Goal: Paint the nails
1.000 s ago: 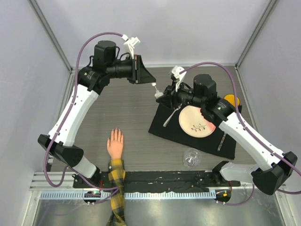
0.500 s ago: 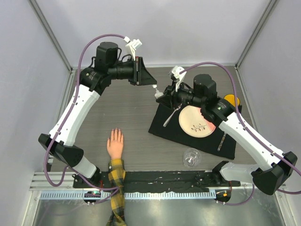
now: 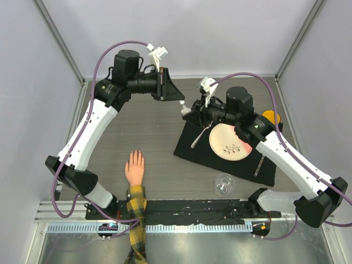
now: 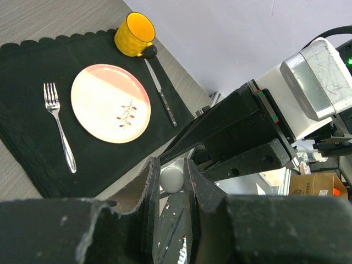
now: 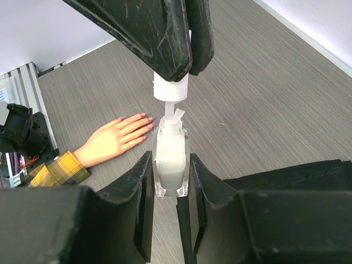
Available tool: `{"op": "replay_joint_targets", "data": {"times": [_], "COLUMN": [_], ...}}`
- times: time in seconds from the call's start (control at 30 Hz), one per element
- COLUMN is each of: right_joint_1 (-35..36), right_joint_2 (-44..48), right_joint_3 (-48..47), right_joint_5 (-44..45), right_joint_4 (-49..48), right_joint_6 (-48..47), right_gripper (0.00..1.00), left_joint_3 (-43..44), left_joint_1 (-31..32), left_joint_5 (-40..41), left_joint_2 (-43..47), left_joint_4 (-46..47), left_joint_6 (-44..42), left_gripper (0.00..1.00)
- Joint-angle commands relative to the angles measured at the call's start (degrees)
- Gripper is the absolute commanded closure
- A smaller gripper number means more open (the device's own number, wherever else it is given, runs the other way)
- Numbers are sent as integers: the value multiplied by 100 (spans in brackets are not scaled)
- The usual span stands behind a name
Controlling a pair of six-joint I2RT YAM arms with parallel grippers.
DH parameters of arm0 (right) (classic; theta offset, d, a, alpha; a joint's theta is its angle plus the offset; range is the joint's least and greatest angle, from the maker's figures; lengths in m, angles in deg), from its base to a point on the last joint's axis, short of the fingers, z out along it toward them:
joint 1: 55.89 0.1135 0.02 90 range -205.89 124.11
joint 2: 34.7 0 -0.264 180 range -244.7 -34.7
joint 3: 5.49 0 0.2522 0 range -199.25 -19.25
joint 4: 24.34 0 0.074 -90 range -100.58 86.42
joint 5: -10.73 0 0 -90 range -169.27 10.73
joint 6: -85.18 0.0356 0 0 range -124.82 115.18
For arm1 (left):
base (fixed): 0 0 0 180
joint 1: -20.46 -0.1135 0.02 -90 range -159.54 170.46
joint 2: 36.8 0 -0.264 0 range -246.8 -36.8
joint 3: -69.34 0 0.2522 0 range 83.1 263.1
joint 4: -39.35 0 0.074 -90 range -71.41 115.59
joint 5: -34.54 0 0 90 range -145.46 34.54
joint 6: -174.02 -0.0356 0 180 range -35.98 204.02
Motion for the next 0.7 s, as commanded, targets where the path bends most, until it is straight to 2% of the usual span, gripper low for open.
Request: {"op": "replay_joint_targets", "data": {"times": [0.0, 0.67], "right_joint_1": [18, 35], "right_joint_2": [121, 191], "right_joint_3": [-219, -140], "right_joint_5": [54, 10], "right_joint_4": [-274, -388], "right_joint_6": [-24, 20], "right_gripper": [100, 100], "left_joint_3": [-41, -129], "left_joint_1": [58, 102], "left_joint_5": [-165, 107], "left_joint_2": [68, 85], "left_joint_4": [128, -75], "left_joint_6": [-35, -159], "left_gripper": [100, 100]}}
